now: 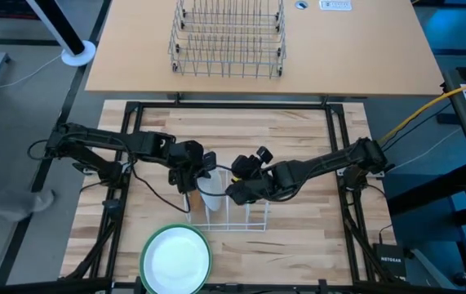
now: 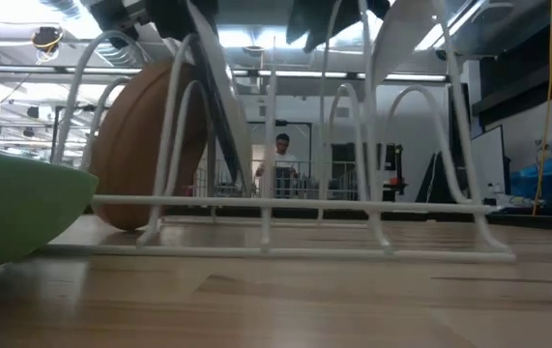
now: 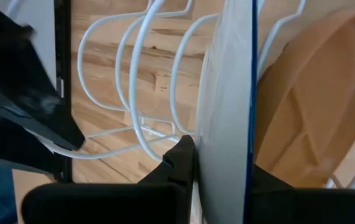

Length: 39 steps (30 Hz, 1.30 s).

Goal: Sort dishes
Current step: Put the blue plate into the dish rack

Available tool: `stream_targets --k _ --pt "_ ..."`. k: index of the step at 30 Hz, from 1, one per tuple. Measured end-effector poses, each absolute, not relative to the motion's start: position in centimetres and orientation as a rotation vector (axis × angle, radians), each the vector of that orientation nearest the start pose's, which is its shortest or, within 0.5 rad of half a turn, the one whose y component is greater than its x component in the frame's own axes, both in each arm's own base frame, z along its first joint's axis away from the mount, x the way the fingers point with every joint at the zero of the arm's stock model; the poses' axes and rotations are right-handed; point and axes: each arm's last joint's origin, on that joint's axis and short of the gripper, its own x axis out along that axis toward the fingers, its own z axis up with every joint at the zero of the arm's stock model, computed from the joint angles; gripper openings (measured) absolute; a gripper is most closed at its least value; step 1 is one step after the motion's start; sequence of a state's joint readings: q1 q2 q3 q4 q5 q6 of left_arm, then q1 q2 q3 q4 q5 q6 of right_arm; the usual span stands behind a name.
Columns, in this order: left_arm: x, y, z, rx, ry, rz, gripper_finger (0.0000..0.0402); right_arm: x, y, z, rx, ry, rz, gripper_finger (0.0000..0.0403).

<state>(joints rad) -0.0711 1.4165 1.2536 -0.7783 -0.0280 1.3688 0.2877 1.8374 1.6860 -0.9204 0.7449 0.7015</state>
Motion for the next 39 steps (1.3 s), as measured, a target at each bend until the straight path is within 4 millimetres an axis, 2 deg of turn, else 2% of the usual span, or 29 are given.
stream_targets --k 6,14,23,39 --pt "29.3 -2.0 30.7 1.295 0.714 -0.625 0.0035 37.3 8.9 29.1 0.084 0.730 -0.724 0.0169" --pt "29.5 -2.0 30.8 1.292 0.708 -0.598 0.0065 37.3 8.8 29.1 0.092 0.728 -0.723 0.0169" --pt "29.7 -1.8 31.0 1.327 0.734 -0.518 0.0065 37.3 8.9 29.0 0.090 0.730 -0.723 0.0169" --pt "30.5 -2.5 31.9 1.347 0.609 -0.450 0.0066 37.3 8.8 29.0 0.081 0.735 -0.723 0.0169"
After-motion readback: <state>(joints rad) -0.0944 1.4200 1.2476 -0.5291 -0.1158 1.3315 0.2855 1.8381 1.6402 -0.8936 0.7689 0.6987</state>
